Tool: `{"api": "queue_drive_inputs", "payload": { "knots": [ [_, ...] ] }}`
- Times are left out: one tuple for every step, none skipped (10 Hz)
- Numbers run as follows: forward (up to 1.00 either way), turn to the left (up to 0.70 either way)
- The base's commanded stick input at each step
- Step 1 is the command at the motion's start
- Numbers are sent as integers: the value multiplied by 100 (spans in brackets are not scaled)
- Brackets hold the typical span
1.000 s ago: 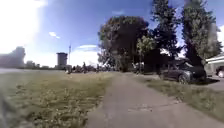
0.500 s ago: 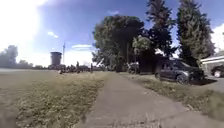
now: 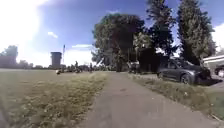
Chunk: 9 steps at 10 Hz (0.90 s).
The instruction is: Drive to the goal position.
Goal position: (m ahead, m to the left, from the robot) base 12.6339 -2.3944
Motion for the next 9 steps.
{"api": "queue_drive_inputs", "payload": {
  "knots": [
    [100,0],
    [100,0],
    [100,0],
    [100,0],
    [100,0],
    [100,0],
    [100,0],
    [100,0],
    [100,0]
  ]
}}
